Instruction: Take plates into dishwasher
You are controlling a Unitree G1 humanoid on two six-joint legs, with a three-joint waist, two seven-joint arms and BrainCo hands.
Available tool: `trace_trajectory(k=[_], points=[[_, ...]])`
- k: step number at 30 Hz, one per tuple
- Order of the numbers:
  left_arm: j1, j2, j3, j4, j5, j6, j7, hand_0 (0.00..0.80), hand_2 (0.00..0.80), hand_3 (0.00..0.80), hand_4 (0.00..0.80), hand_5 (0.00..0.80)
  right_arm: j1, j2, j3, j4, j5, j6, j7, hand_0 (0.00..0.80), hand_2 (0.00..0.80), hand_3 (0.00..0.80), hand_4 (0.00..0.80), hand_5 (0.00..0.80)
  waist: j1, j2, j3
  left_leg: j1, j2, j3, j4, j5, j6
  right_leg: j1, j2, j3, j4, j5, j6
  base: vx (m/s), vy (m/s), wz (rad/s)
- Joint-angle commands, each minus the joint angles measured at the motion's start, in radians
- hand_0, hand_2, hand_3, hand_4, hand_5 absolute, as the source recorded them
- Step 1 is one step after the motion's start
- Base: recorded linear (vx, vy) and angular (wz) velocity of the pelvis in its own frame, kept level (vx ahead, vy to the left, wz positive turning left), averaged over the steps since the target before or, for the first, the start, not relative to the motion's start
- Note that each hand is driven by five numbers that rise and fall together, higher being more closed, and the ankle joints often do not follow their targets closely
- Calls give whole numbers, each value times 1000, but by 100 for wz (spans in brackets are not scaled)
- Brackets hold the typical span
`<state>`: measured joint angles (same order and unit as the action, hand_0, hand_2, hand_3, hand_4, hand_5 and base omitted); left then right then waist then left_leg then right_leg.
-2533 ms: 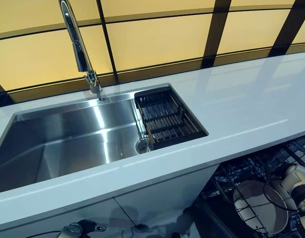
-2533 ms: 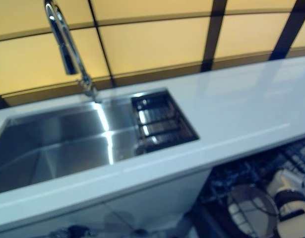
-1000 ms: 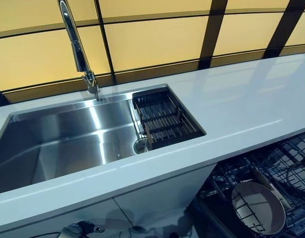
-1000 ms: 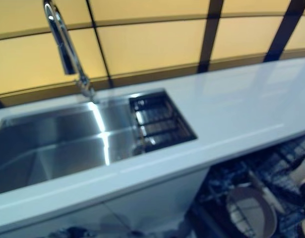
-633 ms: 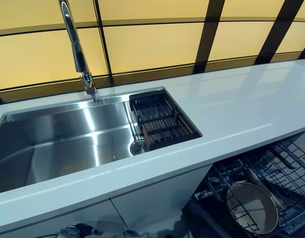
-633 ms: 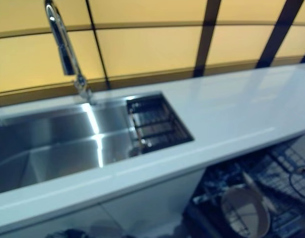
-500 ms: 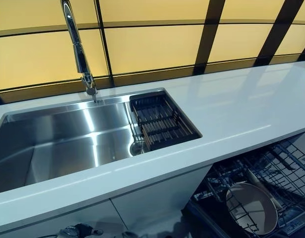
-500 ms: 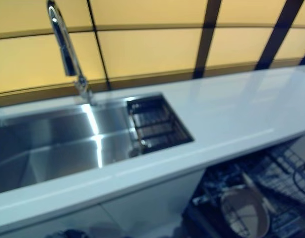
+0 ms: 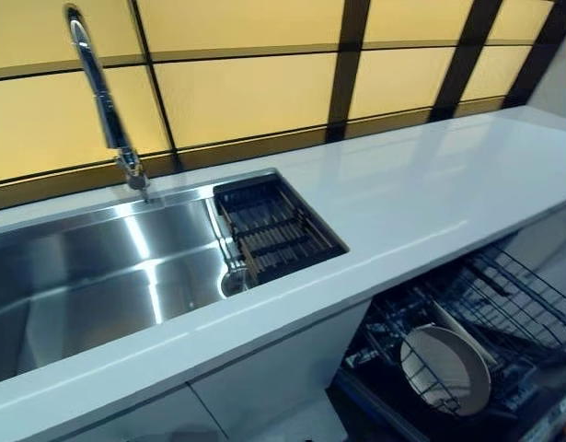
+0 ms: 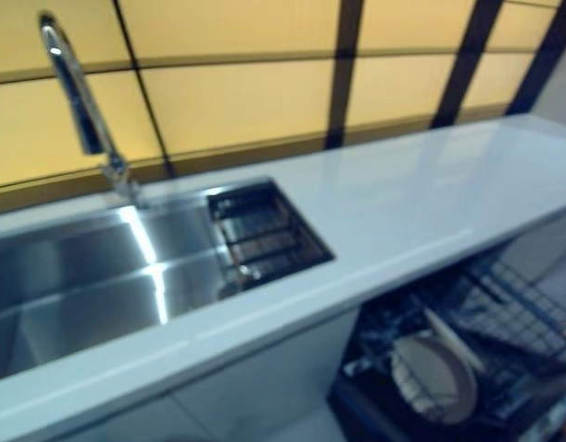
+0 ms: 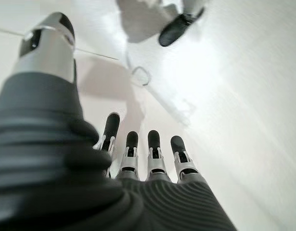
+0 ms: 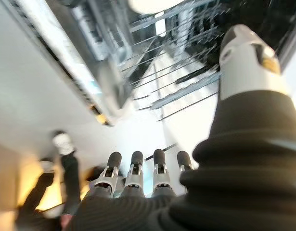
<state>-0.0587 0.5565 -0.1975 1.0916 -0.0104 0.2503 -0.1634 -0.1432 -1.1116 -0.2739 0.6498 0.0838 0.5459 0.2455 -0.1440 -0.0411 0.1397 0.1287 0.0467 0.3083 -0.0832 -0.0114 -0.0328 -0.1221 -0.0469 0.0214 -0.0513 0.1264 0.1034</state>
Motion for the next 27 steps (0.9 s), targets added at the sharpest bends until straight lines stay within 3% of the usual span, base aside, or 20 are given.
trace_trajectory(k=[1, 4, 5, 8, 10, 15, 22, 26, 27], points=[[-50, 88, 80, 60, 23, 16, -3, 0, 0, 0, 0, 0, -36, -24, 4, -22, 61, -74, -63, 0, 0, 0, 0, 0, 13, 5, -14, -47, -2, -107, -4, 33, 25, 80, -63, 2, 160, -27, 60, -308, -207, -46], [-57, 102, 80, 88, 1, 20, -6, 0, 0, 0, 0, 0, -84, -1, 41, -18, 101, -80, -99, 0, 0, 0, 0, 0, 46, 16, -18, -81, 11, -137, 5, 62, 34, 81, -83, 32, 264, -4, 57, -240, -192, -33], [-64, 108, 80, 91, -3, 17, -5, 0, 0, 0, 0, 0, -105, 21, 54, -13, 115, -80, -129, 0, 0, 0, 0, 0, 70, 13, -21, -114, 11, -169, 21, 75, 37, 117, -86, 73, 290, -3, 51, -291, -258, -38], [-88, 119, 71, 98, -9, 10, -4, 0, 0, 0, 0, 0, -118, 47, 64, 17, 122, -96, -164, 0, 0, 0, 0, 0, 99, -6, -27, -176, -3, -188, 52, 82, 43, 187, -83, 109, 259, -16, 49, -251, -236, -37], [-113, 124, 68, 107, -25, 9, 8, 0, 0, 0, 0, 0, -131, 51, 71, 69, 118, -120, -170, 0, 0, 0, 0, 0, 121, -18, -33, -222, 10, -146, 91, 84, 44, 234, -83, 62, 225, -77, 50, -318, -259, -36], [-155, 113, 52, 124, -40, -11, 29, 0, 0, 0, 0, 0, -157, 11, 56, 147, 141, -151, -186, 0, 0, 0, 0, 0, 135, -21, -8, -296, 42, -118, 159, 85, 22, 235, -61, 7, 192, -181, 16, -263, -151, 33], [-134, 98, 64, 105, -52, -20, 46, 0, 0, 0, 0, 0, -163, -37, 41, 145, 159, -112, -165, 0, 0, 0, 0, 0, 144, -23, 6, -325, 51, -124, 117, 133, -3, 254, -19, 12, 151, -239, -18, -225, -71, 6], [-119, 102, 77, 100, -63, -18, 61, 0, 0, 0, 0, 0, -154, -45, 44, 147, 158, -124, -144, 0, 0, 0, 0, 0, 157, -18, 6, -336, 70, -128, 62, 185, -24, 272, 6, 10, 136, -255, -38, -157, -107, 3], [-107, 106, 85, 97, -72, -19, 64, 0, 0, 0, 0, 0, -160, -49, 57, 145, 152, -125, -133, 0, 0, 0, 0, 0, 166, -12, 9, -350, 84, -125, 28, 221, -39, 283, 25, 9, 126, -259, -49, -140, -113, 7]])
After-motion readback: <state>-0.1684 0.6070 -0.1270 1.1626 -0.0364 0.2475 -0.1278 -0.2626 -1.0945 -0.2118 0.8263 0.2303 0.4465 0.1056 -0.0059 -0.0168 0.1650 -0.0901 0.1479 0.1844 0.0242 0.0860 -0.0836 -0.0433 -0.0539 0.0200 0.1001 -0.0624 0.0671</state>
